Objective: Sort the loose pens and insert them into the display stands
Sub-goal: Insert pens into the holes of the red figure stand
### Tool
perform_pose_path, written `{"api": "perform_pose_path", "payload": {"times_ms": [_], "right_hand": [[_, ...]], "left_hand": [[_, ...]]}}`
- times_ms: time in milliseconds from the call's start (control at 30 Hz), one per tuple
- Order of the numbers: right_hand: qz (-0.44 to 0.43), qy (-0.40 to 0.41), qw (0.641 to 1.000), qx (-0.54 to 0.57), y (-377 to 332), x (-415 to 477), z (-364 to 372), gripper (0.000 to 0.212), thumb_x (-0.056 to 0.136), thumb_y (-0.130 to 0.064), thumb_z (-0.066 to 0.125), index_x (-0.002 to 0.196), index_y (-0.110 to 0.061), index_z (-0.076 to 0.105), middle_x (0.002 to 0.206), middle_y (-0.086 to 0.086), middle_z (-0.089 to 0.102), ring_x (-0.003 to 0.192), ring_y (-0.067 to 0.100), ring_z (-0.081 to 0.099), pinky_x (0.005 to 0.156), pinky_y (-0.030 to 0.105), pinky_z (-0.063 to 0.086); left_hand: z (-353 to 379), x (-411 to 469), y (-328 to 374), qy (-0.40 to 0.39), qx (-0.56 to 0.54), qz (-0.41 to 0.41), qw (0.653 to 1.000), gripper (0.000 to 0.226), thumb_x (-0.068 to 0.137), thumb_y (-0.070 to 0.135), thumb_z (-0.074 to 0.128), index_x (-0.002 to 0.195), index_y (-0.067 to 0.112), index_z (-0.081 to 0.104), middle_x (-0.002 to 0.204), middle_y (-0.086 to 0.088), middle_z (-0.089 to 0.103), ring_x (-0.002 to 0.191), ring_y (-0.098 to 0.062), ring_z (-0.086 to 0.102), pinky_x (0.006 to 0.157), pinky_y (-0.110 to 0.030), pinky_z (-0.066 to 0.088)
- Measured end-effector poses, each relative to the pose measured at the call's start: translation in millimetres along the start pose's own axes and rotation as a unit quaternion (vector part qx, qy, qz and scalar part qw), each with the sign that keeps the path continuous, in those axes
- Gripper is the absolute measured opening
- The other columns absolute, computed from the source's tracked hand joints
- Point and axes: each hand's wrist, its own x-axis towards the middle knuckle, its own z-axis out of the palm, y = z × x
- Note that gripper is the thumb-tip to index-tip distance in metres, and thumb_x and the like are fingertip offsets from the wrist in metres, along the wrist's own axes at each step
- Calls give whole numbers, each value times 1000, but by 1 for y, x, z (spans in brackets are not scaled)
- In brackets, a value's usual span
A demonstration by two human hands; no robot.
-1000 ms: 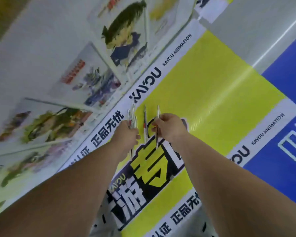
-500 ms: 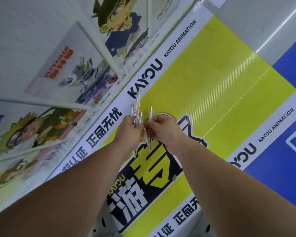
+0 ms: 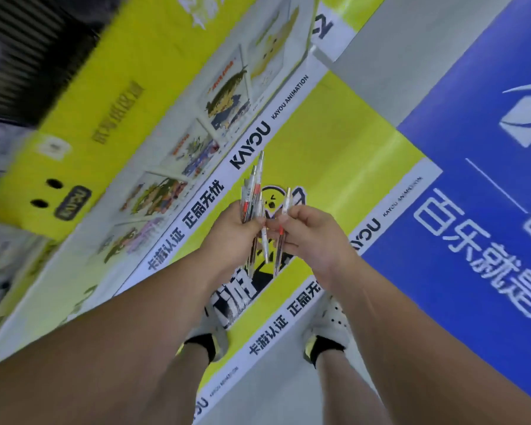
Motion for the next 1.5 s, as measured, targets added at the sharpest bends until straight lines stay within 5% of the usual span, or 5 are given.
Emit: {"api": "perform_pose_path", "payload": {"times_ms": [133, 233, 433, 600, 1500], "right_hand": [[-14, 10, 1000, 19, -51, -117, -1, 16, 101, -15, 57, 88, -7, 61, 100, 15, 74, 89, 28, 73, 78, 30, 60], [-29, 8, 998, 53, -92, -205, -4, 11, 99, -13, 60, 92, -5, 62, 102, 19, 74, 92, 35, 72, 73, 30, 60], [-98, -12, 990, 99, -187, -360, 1, 11, 98, -7, 60, 88, -3, 58, 87, 21, 68, 71, 28, 68, 63, 41, 60], [-179, -13, 982, 52, -244, -460, 15, 10, 94, -17, 67, 91, -8, 69, 76, 2, 65, 72, 18, 67, 63, 32, 57], [-454, -26, 885, -97, -349, -576, 357, 22, 90, 1, 67, 75, -14, 62, 66, 1, 65, 64, 18, 64, 62, 33, 56]], "left_hand": [[-8, -107, 63, -39, 0, 8, 999, 5, 102, 21, 57, 106, 22, 60, 101, -7, 72, 97, -24, 70, 84, -44, 58], [-16, -192, 121, -81, -37, 28, 996, 9, 104, 10, 53, 101, 18, 57, 77, 5, 71, 68, -6, 69, 54, -22, 52], [-33, -355, 221, -125, -127, 69, 982, 21, 104, 7, 52, 94, 25, 53, 85, 2, 76, 65, 2, 69, 66, -31, 60], [-56, -469, 272, -105, -221, 127, 961, 12, 102, 3, 51, 107, 12, 56, 93, -13, 64, 66, -21, 64, 56, -34, 58], [-426, -621, 215, 48, -501, 279, 818, 17, 97, 2, 55, 90, 6, 71, 78, -18, 64, 59, -27, 61, 53, -35, 55]]}}
